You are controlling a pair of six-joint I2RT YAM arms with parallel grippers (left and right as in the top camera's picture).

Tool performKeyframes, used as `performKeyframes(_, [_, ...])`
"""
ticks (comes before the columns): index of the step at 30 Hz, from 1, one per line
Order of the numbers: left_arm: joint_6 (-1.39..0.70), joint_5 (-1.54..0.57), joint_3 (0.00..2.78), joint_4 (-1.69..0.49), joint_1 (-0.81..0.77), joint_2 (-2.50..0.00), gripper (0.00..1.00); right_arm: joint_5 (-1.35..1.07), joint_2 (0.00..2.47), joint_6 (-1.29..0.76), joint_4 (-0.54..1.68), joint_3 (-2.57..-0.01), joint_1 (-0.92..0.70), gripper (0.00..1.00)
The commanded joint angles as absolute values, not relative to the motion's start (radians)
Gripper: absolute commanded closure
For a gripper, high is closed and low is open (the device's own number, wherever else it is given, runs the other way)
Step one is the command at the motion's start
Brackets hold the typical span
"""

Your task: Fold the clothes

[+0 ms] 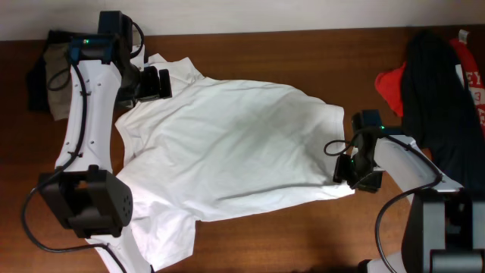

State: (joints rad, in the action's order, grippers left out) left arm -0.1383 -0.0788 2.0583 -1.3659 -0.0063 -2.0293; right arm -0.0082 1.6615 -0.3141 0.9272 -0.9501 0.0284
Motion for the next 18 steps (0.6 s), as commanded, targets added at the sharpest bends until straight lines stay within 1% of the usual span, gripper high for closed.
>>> performKeyframes(1, [-0.129, -0.083, 2.069, -1.366, -0.004, -2.03, 0.01, -0.135, 1.658, -0.319, 0.949, -0.946, 0.034, 0.66])
performKeyframes(2, [-0.129, -0.083, 2.069, -1.366, -0.004, -2.03, 0.01, -0.139, 1.658, -0.319, 0.965, -0.946, 0.034, 0.76])
performKeyframes(3, [-0.129, -0.083, 2.069, -1.366, -0.004, -2.03, 0.01, -0.139, 1.658, -0.323, 0.986, -0.946, 0.034, 0.91])
performKeyframes(4, [-0.129, -0.083, 2.069, -1.366, -0.004, -2.03, 0.01, -0.136, 1.657, -0.331, 1.028, -0.958, 0.035, 0.96])
performKeyframes(6, [-0.129, -0.083, 2.069, -1.366, -0.004, -2.03, 0.01, -0.135, 1.657, -0.33, 1.115, -1.01, 0.035, 0.96])
performKeyframes(8, [-0.129, -0.083, 2.069, -1.366, -0.004, -2.03, 0.01, -0.12, 1.648, -0.331, 1.298, -1.142, 0.035, 0.96])
performKeyframes(10, [-0.129, -0.083, 2.069, -1.366, -0.004, -2.03, 0.01, -0.042, 1.626, -0.376, 1.379, -1.209, 0.035, 0.95])
performKeyframes(11, [-0.129, -0.083, 2.069, -1.366, -0.004, -2.03, 0.01, -0.012, 1.624, -0.376, 1.382, -1.203, 0.035, 0.82])
performKeyframes(12, [-0.129, -0.083, 2.069, -1.367, -0.004, -2.03, 0.01, -0.011, 1.624, -0.392, 1.374, -1.173, 0.035, 0.77])
performKeyframes(13, [-0.129, -0.083, 2.069, -1.366, -0.004, -2.03, 0.01, -0.015, 1.624, -0.403, 1.372, -1.136, 0.034, 0.79])
performKeyframes(14, [-0.129, -0.083, 2.069, -1.366, -0.004, -2.03, 0.01, -0.015, 1.624, -0.413, 1.372, -1.103, 0.034, 0.82])
performKeyframes(15, [-0.129, -0.083, 2.069, -1.366, -0.004, -2.03, 0.01, -0.023, 1.624, -0.429, 1.375, -1.065, 0.034, 0.82])
performKeyframes(17, [-0.129, -0.083, 2.069, -1.362, -0.004, -2.03, 0.01, -0.049, 1.624, -0.429, 1.353, -1.058, 0.035, 0.61])
performKeyframes(18, [-0.129, -0.083, 2.069, -1.363, -0.004, -2.03, 0.01, -0.05, 1.624, -0.455, 1.319, -1.11, 0.036, 0.17])
